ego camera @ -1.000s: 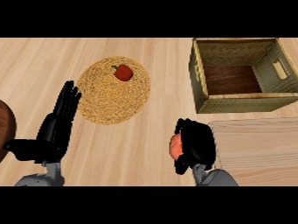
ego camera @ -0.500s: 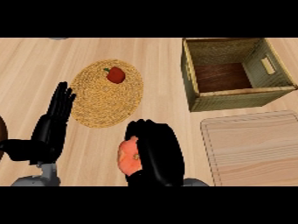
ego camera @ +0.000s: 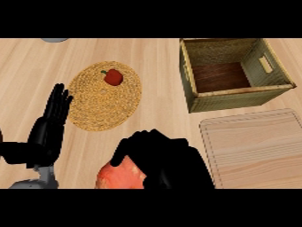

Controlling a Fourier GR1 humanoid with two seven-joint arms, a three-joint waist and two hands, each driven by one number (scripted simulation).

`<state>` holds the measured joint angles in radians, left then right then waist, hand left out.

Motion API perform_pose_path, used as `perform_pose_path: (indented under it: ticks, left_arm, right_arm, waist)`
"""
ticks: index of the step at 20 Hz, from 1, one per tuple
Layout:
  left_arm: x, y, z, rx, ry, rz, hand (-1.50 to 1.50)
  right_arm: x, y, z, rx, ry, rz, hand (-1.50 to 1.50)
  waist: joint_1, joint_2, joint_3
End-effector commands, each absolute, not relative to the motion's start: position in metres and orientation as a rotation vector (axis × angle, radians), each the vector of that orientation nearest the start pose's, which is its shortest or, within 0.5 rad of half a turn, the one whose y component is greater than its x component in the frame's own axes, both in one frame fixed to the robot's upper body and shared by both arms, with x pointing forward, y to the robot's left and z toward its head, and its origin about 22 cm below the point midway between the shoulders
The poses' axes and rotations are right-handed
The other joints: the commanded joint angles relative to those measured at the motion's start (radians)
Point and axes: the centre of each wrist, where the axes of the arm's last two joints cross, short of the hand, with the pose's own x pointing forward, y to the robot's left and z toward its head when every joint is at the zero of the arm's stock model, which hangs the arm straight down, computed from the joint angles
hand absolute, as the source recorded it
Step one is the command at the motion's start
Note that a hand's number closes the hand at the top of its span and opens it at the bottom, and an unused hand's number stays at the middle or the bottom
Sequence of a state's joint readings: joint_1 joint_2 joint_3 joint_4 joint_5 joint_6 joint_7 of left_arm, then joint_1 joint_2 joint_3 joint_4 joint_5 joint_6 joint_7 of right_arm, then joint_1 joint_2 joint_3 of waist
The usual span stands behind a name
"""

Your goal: Pick the squash from the cutting board and place it in the basket

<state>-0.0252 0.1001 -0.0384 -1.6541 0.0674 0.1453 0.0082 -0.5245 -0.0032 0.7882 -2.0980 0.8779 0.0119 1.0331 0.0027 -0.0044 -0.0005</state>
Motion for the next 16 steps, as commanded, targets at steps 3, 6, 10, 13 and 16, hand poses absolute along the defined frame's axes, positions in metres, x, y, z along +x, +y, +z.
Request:
perform_pose_path:
  ticks: [3,6,10,13,16]
  left_arm:
    - [0.249,0.241,0.030,0.099,-1.680,0.049,0.00]
    - [0.235,0.238,0.033,0.096,-1.679,0.056,0.00]
    - [0.245,0.234,0.028,0.117,-1.697,0.042,0.00]
    - [0.240,0.229,0.036,0.096,-1.675,0.060,0.00]
    - [0.254,0.230,0.040,0.074,-1.665,0.061,0.00]
  right_arm:
    - [0.159,-0.065,0.238,-0.609,-1.734,0.677,1.50]
    - [0.164,-0.067,0.241,-0.688,-1.671,0.674,1.50]
    - [0.197,-0.084,0.235,-0.852,-1.636,0.708,1.50]
    - [0.196,-0.110,0.240,-0.917,-1.597,0.718,1.50]
    - [0.210,-0.126,0.247,-0.888,-1.604,0.689,1.50]
  waist:
    - [-0.005,0.001,0.000]
    - [-0.003,-0.002,-0.001]
    - [-0.006,0.003,-0.001]
    - [-0.010,0.001,0.000]
    - [-0.008,0.003,0.000]
